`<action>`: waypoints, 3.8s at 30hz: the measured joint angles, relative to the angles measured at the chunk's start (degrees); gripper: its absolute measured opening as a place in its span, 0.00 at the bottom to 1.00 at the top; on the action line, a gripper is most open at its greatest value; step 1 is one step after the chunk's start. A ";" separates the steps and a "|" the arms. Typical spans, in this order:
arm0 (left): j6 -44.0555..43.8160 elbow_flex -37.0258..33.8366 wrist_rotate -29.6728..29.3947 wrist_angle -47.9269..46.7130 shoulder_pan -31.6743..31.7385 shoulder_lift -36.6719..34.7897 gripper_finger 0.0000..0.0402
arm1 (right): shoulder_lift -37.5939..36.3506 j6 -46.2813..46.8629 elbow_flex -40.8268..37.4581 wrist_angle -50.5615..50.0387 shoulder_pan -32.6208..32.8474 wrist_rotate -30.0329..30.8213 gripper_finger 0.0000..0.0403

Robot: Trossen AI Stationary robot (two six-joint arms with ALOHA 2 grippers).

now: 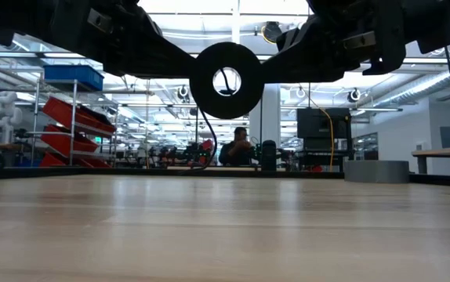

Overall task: Coil cords
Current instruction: Uncoil the black wire from the spool

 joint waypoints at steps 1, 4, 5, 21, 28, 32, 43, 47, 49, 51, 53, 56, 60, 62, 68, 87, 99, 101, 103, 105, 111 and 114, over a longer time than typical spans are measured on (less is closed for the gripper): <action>0.00 0.00 -0.02 0.00 0.00 0.00 0.02 | 0.00 0.00 0.00 -0.11 -0.02 0.06 0.00; 0.84 0.00 -0.13 0.00 -0.05 0.00 0.02 | 0.00 -0.01 0.00 -0.32 -0.02 0.17 0.00; 1.06 0.00 -0.53 0.01 -0.28 0.00 0.02 | 0.00 -0.01 0.00 -0.32 -0.02 0.25 0.01; 2.61 0.04 -18.68 0.17 -4.17 -3.05 0.02 | -0.07 2.67 0.13 -1.80 3.06 24.04 0.10; 6.10 2.16 -28.44 4.37 -4.51 -3.13 0.02 | 0.27 9.41 0.13 1.41 1.75 23.94 0.26; 10.13 4.02 -29.79 9.61 -4.50 -3.13 0.01 | 2.18 9.14 0.11 5.43 1.76 21.74 0.31; 10.36 5.90 -29.79 9.99 -4.52 -3.13 0.01 | 12.70 5.41 0.11 31.29 1.73 21.03 0.32; 10.10 5.88 -29.75 9.98 -4.82 -3.13 0.00 | 13.68 5.91 0.11 32.32 1.73 20.95 0.32; 10.08 5.88 -29.73 10.06 -4.94 -3.13 0.00 | 14.01 7.12 0.11 32.42 1.73 20.70 0.32; 10.08 5.88 -29.73 10.52 -4.94 -3.13 0.00 | 14.37 8.75 0.09 32.42 1.73 20.06 0.32; 10.05 5.88 -29.41 11.01 -4.94 -3.13 0.00 | 14.57 9.82 0.09 32.62 1.73 19.15 0.32; 9.99 5.88 -28.85 11.26 -4.94 -3.13 0.00 | 14.82 10.46 0.09 32.71 1.75 19.18 0.32; 9.96 5.88 -28.81 11.28 -5.22 -3.13 0.00 | 14.82 10.48 0.09 33.68 1.73 19.22 0.31; 9.96 5.88 -28.81 11.37 -5.36 -3.13 0.00 | 14.82 10.48 0.09 34.42 1.73 19.39 0.30; 9.97 5.88 -27.06 12.66 -5.68 -3.13 0.00 | 14.82 10.37 0.09 34.82 1.73 19.05 0.24; 10.24 5.81 -27.32 11.87 -5.64 -3.13 0.00 | 14.82 8.78 0.07 36.16 2.29 14.42 0.00; 10.41 5.77 -31.45 4.80 -5.64 -3.10 0.00 | 14.80 8.37 0.69 36.49 5.21 14.73 0.00; 10.16 5.77 -31.72 2.61 -5.64 -3.10 0.00 | 14.80 7.10 1.34 36.47 5.66 14.89 0.00; 10.10 5.77 -31.84 1.32 -5.64 -3.10 0.00 | 14.78 5.54 2.08 36.38 6.09 14.99 0.00; 10.08 5.77 -31.90 0.19 -5.64 -3.10 0.00 | 14.75 4.27 2.88 35.71 6.51 15.25 0.00; 9.92 5.77 -31.98 -1.53 -6.27 -3.08 0.00 | 14.14 -0.89 4.17 32.02 8.13 19.92 0.00; 9.92 5.77 -31.99 -1.50 -7.15 -3.08 0.00 | 12.16 -2.94 4.17 28.81 9.35 24.59 0.00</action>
